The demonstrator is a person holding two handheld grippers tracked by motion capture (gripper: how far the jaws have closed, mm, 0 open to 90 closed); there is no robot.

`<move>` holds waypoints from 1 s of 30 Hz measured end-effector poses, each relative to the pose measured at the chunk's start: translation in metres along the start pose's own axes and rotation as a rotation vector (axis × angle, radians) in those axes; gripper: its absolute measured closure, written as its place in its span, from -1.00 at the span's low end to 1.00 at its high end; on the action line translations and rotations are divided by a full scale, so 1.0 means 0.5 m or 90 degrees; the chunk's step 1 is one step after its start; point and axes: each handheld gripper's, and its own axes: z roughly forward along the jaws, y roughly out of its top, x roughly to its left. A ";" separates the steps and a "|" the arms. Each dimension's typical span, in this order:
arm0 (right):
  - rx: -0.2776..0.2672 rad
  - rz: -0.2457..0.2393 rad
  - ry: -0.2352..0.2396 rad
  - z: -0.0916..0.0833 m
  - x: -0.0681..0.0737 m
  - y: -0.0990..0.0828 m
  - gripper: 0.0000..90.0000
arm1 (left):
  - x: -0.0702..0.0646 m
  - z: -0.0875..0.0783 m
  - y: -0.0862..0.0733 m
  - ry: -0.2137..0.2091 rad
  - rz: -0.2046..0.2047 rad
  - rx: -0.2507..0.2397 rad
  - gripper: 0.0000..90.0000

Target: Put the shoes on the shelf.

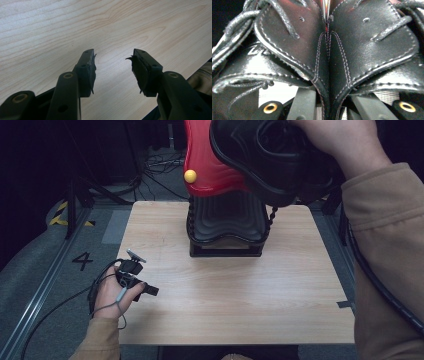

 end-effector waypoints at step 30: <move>-0.105 0.074 -0.060 0.096 0.015 0.179 0.82 | 0.037 -0.014 -0.006 -0.022 -0.021 -0.023 0.16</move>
